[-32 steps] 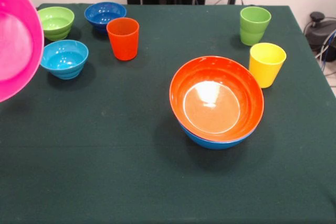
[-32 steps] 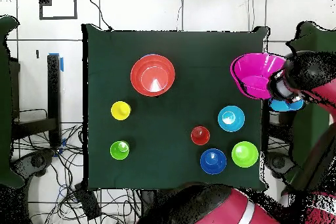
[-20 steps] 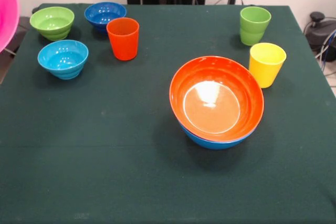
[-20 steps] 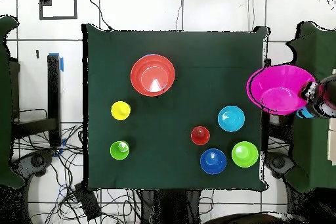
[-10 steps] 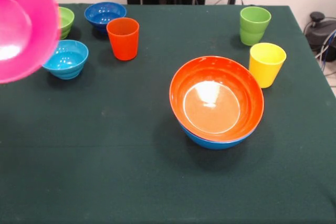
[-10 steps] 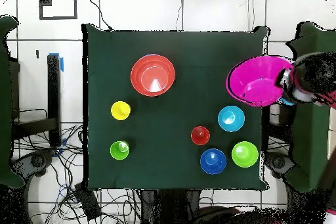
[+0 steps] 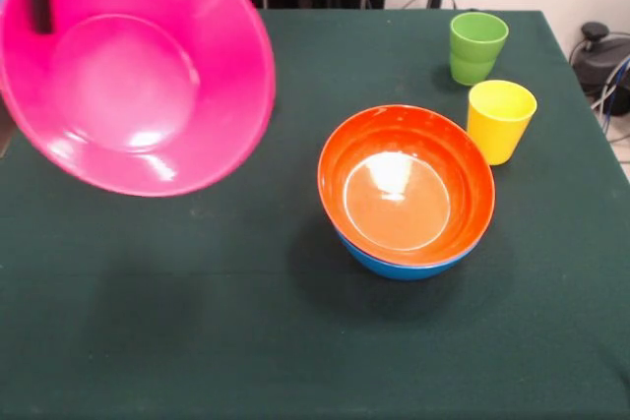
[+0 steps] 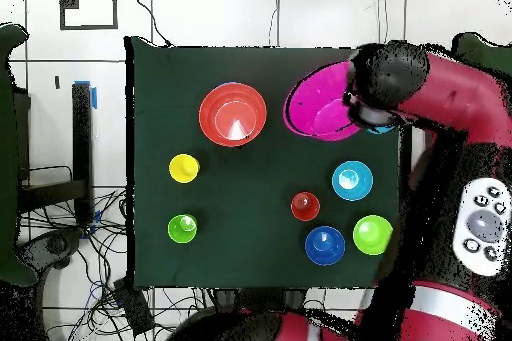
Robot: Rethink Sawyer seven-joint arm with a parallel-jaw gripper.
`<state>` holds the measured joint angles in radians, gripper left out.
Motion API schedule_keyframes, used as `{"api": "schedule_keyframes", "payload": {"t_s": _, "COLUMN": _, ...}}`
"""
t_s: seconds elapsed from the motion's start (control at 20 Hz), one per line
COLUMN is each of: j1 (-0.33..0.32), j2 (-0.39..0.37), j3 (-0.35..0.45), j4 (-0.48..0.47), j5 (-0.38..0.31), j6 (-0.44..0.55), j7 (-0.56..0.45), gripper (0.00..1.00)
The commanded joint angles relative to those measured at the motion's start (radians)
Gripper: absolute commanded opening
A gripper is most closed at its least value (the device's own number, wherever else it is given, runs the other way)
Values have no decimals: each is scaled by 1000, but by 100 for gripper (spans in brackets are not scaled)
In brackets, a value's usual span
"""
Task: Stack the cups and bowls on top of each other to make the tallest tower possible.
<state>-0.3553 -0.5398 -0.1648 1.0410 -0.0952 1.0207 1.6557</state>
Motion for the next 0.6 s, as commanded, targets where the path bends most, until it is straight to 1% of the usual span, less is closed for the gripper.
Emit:
{"api": "schedule_keyframes", "payload": {"t_s": 0.05, "j1": 108, "j2": 42, "j3": -35, "j4": 84, "j5": 3, "j6": -28, "j7": 352, "gripper": 0}}
{"api": "schedule_keyframes", "payload": {"t_s": 0.35, "j1": 154, "j2": 52, "j3": -49, "j4": 116, "j5": 6, "j6": -82, "j7": 456, "gripper": 0}}
{"api": "schedule_keyframes", "payload": {"t_s": 0.6, "j1": 192, "j2": 54, "j3": -77, "j4": 132, "j5": -14, "j6": -111, "j7": 533, "gripper": 0}}
